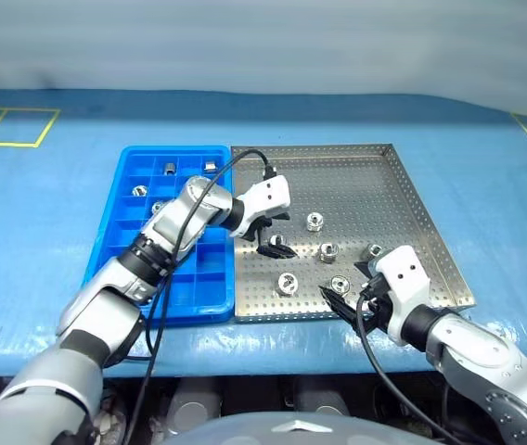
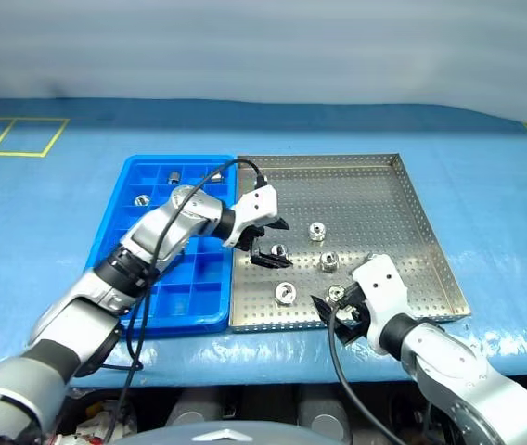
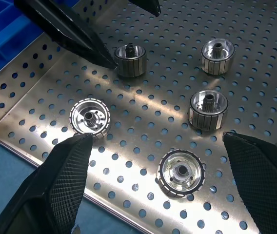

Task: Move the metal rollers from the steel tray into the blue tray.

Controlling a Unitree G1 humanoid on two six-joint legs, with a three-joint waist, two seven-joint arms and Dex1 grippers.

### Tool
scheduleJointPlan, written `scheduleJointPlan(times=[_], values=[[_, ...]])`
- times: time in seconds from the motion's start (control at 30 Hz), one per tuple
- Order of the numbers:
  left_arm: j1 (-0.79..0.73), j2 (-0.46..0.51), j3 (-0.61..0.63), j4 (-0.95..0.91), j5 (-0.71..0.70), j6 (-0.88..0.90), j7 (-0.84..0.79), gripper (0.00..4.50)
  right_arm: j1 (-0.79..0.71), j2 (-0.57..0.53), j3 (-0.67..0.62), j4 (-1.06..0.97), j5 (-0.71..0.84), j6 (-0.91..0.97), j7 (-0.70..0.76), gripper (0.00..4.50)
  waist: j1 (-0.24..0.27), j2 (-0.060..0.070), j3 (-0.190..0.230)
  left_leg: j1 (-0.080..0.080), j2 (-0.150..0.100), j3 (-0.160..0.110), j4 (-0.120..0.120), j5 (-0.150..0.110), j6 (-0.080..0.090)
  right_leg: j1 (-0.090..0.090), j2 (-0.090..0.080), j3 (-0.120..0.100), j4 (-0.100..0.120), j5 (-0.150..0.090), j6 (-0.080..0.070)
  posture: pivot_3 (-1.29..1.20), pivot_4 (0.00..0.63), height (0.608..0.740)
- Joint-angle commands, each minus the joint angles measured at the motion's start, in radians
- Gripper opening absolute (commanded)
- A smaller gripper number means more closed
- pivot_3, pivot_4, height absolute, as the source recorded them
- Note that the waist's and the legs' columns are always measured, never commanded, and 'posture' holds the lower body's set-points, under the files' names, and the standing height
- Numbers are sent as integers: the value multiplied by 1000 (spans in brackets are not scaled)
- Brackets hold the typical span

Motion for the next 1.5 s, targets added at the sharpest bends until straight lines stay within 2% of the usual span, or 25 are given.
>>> scheduleJointPlan(times=[0.03,0.4,0.5,0.73,0.87,1.1,1.27,1.5], values=[[-46,-36,-10,87,68,-85,0,4500,18,22,-5,-51,-14,-21,-19,4483,-2,0,0,0,0,0,0,0,0,0,0,0,0,0,0,-22,150,740],[-74,-94,-27,263,194,-172,-47,4500,43,59,-7,-73,-36,-20,-35,4483,-26,0,0,-1,0,0,1,0,1,0,-1,0,0,0,1,-44,150,740],[-79,-96,-43,293,237,-194,-50,3950,41,63,-6,-73,-42,-20,-35,4500,-27,0,0,-1,0,-1,1,0,1,0,-1,0,0,0,1,-46,150,740],[-76,-88,-24,292,271,-215,-76,1780,33,71,1,-68,-53,-21,-31,4500,-30,0,0,-1,1,-1,1,0,1,0,-1,0,1,1,1,-41,150,740],[-73,-81,41,214,217,-182,-93,1776,13,67,7,-59,-57,-19,-23,4500,-32,0,0,-1,2,0,2,0,1,0,-1,0,1,1,2,-17,150,740],[7,-38,285,-63,82,-1,34,1776,-51,45,31,-43,-53,-12,6,4500,-31,1,-1,-3,3,-2,2,0,1,-1,-1,0,1,3,5,27,150,740],[160,-14,470,-334,47,158,240,1776,-144,32,99,-1,-56,-11,41,4500,-26,1,0,-2,4,-2,1,0,2,-1,-1,-1,1,5,7,78,150,740],[362,-56,644,-615,100,300,598,1776,-330,40,242,92,-78,-23,103,4500,-1,1,0,-1,3,-3,2,0,2,1,-3,-1,1,7,7,152,150,740]])
